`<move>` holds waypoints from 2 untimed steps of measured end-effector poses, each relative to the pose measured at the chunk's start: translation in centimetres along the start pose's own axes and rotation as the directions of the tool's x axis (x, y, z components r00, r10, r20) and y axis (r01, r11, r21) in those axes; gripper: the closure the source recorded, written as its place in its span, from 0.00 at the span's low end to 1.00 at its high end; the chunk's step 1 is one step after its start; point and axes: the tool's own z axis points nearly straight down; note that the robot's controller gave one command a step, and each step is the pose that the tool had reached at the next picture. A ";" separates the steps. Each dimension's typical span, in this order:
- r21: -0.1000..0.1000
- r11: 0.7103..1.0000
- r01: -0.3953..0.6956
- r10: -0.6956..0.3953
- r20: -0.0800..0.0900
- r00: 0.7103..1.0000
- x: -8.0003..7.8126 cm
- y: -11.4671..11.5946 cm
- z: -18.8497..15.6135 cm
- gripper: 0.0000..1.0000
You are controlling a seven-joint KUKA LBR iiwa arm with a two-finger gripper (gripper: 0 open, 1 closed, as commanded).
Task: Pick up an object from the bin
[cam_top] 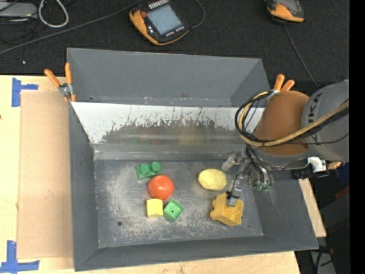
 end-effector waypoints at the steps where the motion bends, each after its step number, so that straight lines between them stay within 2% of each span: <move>1: 0.005 1.000 0.009 -0.009 -0.002 1.000 0.0 2.0 -0.6 1.00; 2: -0.002 1.000 0.017 -0.017 0.005 1.000 0.0 2.2 -0.6 1.00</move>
Offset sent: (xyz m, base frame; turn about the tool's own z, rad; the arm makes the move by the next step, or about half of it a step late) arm -0.0100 0.0200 -0.0138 -0.0249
